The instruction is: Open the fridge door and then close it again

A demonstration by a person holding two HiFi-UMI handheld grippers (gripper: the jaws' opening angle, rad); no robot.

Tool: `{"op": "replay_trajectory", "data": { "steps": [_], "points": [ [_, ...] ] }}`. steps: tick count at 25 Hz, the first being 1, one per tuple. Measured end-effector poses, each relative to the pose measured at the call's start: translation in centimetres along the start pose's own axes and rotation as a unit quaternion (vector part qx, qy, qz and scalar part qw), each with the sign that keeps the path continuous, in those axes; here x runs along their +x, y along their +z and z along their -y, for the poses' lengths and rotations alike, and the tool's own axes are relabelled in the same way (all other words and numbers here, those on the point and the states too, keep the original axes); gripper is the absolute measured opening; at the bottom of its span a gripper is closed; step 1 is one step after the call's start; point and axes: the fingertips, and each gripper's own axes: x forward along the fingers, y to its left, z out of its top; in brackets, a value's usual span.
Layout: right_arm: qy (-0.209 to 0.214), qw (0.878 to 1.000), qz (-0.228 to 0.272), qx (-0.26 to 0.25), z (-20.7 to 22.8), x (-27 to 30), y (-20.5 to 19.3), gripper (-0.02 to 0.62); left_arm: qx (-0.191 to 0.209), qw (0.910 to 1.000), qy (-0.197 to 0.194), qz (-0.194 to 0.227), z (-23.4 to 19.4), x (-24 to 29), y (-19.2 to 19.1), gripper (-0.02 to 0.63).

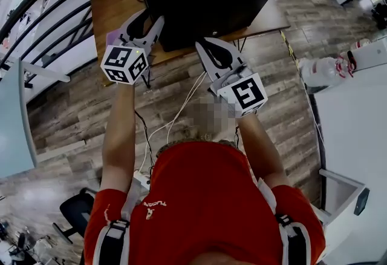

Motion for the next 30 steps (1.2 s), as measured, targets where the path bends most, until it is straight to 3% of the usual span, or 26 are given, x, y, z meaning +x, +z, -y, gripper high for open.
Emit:
{"op": "replay_trajectory", "data": {
  "steps": [6, 18, 30],
  "points": [
    [0.000, 1.000, -0.006, 0.008, -0.2, -0.6, -0.4, 0.026, 0.008, 0.9998, -0.017, 0.003, 0.3, 0.4, 0.1, 0.166],
    [-0.002, 1.000, 0.001, 0.006, -1.0, -2.1, 0.2, 0.026, 0.010, 0.9997, 0.009, -0.020, 0.9, -0.1, 0.2, 0.170],
    [-0.009, 1.000, 0.014, 0.004, -1.6, -4.4, 1.3, 0.026, 0.029, 0.9996, -0.006, 0.004, 8.6, -3.7, 0.5, 0.148]
  ]
}}
